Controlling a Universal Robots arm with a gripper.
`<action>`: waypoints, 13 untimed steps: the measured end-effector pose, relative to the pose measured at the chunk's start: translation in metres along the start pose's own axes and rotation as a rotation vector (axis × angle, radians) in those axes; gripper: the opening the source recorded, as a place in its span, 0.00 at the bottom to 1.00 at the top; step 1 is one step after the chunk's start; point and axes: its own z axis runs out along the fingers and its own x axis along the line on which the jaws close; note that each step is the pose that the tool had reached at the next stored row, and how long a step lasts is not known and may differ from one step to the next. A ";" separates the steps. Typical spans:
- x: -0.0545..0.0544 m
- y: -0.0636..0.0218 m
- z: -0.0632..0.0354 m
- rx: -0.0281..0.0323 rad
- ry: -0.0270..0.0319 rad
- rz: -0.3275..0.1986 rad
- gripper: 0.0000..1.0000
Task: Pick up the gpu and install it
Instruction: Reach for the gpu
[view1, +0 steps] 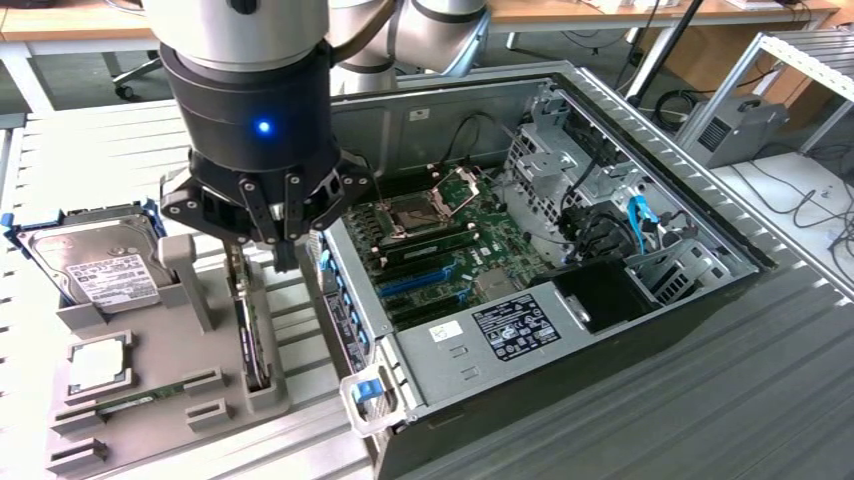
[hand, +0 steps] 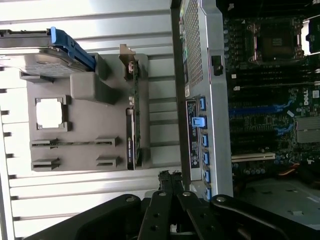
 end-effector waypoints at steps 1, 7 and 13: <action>0.000 -0.0006 0.0000 0.0001 0.0000 0.000 0.11; 0.000 -0.0042 0.0000 0.0001 0.0000 0.000 0.11; -0.001 -0.0129 0.0001 0.0001 0.0000 0.000 0.11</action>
